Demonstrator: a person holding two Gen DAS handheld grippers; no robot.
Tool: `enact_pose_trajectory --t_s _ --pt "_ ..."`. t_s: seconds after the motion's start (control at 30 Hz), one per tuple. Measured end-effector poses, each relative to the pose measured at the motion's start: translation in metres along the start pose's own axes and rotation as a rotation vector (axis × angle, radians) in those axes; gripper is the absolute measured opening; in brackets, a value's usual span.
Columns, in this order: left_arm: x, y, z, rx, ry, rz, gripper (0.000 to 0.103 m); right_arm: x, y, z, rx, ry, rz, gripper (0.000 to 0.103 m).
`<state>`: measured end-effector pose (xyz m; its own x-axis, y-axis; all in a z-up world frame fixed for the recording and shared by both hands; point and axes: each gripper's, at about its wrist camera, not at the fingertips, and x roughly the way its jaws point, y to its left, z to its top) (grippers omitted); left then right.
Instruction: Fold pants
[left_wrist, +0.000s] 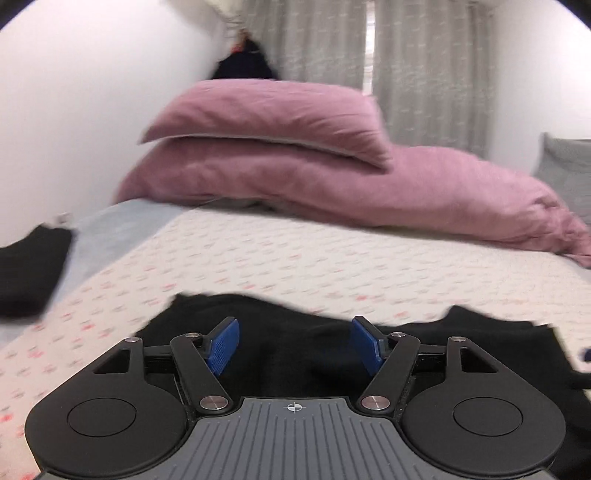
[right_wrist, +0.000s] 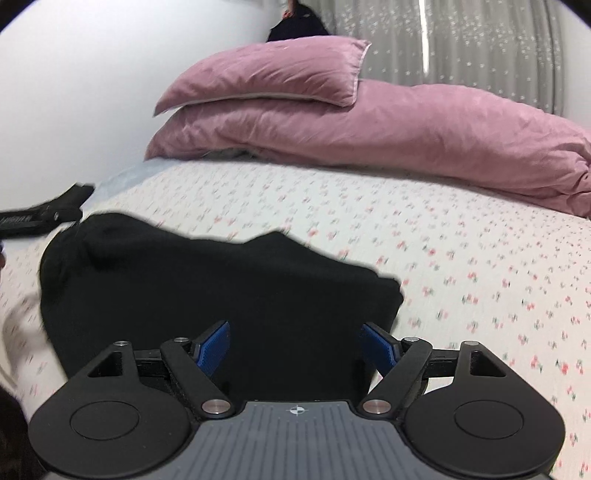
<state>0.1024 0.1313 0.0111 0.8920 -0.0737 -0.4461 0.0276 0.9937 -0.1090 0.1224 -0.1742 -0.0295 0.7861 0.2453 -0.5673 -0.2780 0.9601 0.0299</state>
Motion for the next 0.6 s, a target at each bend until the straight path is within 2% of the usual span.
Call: enact_pose_trajectory --t_s 0.13,0.2,0.27,0.33,0.43,0.5,0.6 --pt "0.035 -0.035 0.006 0.046 0.086 -0.149 0.067 0.024 0.001 0.010 -0.004 -0.007 0.000 0.050" --pt "0.060 -0.052 0.004 0.060 0.140 -0.186 0.065 0.037 0.000 0.012 -0.011 0.007 0.000 0.044" --pt "0.082 -0.060 0.000 0.064 0.175 -0.201 0.061 0.049 0.000 0.012 -0.021 0.019 -0.006 0.044" --pt "0.093 -0.065 -0.008 0.088 0.196 -0.178 0.061 0.058 -0.003 0.011 -0.033 0.041 -0.024 0.035" --pt "0.110 -0.057 -0.016 0.086 0.234 -0.106 0.060 0.066 -0.016 0.007 -0.017 0.071 -0.021 0.026" --pt "0.111 -0.049 -0.016 0.062 0.236 -0.073 0.052 0.063 -0.024 0.008 0.027 0.078 -0.033 0.016" --pt "0.102 -0.043 -0.018 0.081 0.221 -0.033 0.052 0.051 -0.032 0.006 0.073 0.084 -0.028 0.015"
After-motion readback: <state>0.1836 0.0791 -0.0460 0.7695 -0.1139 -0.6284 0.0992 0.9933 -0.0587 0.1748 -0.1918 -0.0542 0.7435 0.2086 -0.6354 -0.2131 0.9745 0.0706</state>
